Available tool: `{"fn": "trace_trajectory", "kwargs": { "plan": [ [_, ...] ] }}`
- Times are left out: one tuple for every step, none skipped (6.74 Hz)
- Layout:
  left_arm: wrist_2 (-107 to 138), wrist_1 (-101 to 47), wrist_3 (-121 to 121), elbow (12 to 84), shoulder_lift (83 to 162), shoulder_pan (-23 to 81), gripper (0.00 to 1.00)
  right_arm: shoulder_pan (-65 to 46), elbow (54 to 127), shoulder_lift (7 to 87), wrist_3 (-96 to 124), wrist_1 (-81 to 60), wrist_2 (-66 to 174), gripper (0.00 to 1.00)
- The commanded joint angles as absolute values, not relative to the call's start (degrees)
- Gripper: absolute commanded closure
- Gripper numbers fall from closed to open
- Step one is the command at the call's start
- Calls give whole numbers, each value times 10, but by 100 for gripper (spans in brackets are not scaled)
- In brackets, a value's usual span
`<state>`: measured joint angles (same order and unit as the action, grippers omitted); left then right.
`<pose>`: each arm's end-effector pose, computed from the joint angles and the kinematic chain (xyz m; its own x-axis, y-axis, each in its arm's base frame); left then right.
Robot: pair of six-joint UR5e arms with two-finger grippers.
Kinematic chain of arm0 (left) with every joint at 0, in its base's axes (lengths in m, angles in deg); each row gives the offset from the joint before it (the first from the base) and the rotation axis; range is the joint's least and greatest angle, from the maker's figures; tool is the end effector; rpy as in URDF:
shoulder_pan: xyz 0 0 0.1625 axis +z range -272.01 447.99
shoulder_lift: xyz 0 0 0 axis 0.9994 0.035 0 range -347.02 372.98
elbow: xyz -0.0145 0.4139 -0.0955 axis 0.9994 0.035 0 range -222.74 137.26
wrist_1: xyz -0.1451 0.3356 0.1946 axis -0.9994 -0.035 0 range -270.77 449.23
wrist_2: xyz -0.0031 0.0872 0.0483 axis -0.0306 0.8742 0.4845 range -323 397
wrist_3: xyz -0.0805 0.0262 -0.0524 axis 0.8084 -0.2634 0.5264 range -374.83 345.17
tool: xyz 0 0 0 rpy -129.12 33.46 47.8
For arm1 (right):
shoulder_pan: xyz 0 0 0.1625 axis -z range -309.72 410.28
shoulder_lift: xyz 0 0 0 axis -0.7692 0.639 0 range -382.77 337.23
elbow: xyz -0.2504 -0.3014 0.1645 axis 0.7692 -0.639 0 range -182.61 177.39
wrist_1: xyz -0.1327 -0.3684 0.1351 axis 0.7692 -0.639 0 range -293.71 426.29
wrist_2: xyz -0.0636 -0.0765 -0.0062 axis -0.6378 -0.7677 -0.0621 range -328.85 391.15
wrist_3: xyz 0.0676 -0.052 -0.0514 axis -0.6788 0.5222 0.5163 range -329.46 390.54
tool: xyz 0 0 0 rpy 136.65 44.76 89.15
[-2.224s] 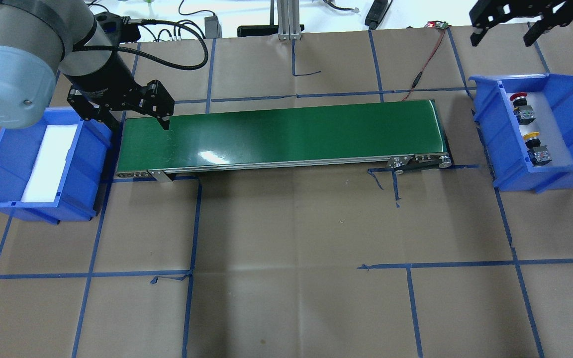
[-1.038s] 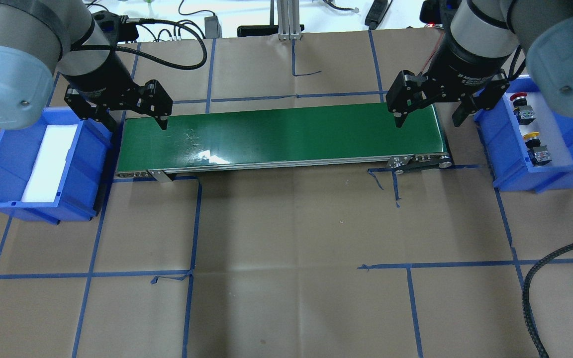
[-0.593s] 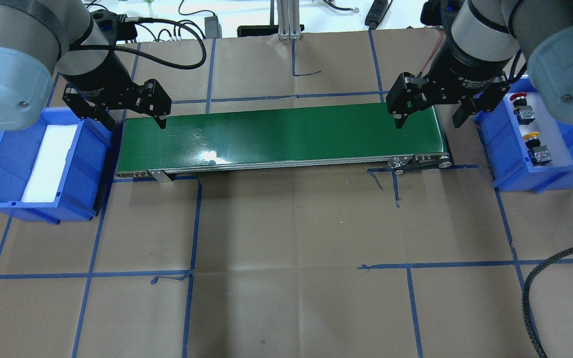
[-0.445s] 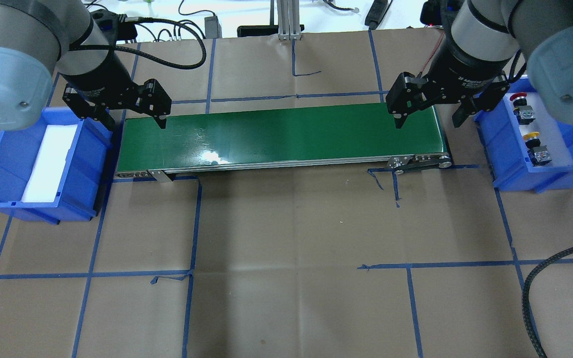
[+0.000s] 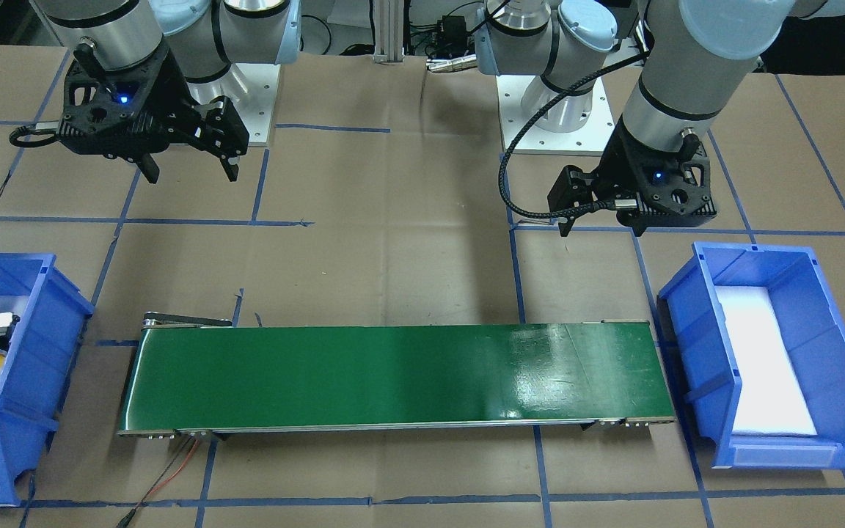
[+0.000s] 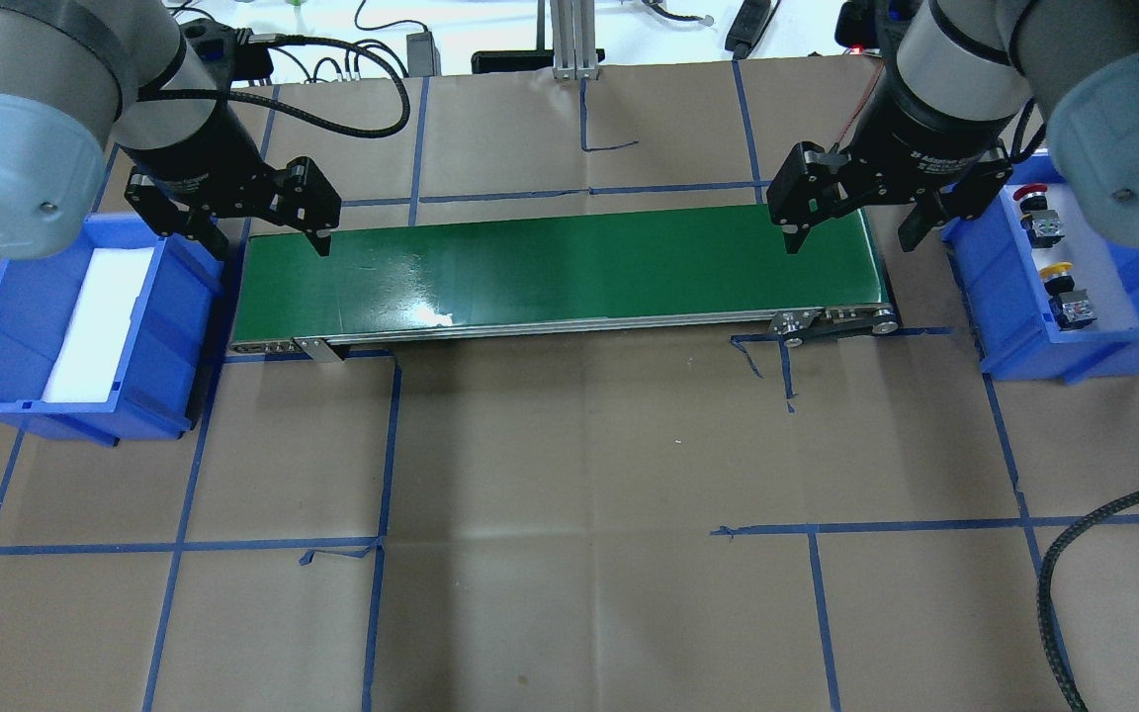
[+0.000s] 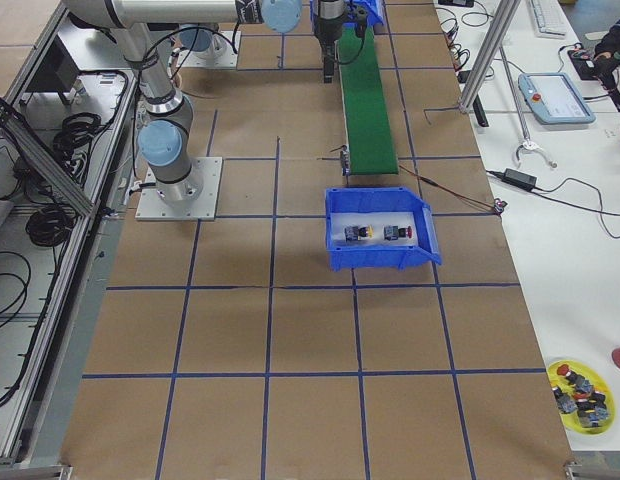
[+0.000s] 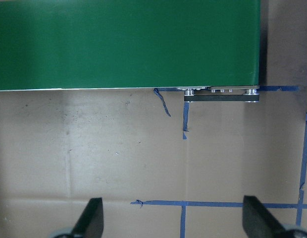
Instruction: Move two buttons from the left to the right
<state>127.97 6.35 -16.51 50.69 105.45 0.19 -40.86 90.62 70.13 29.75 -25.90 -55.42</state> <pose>-0.1120 -0.5149 0.4495 -0.9998 -0.0094 -0.0176 -0.0091 0.9997 -0.0209 0.1487 -0.4706 0.4885 -0.9982 -0.0081 -0.0602 -0.0062 0.9995 -0.0315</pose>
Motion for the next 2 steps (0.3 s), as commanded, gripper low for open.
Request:
{"fn": "trace_trajectory", "kwargs": {
  "plan": [
    [1280,63,-165,507,1054,2,0,-409,905,701,297,-259,-554,0],
    [1280,63,-165,507,1054,2,0,-409,904,701,297,-259,-554,0]
  ]
}}
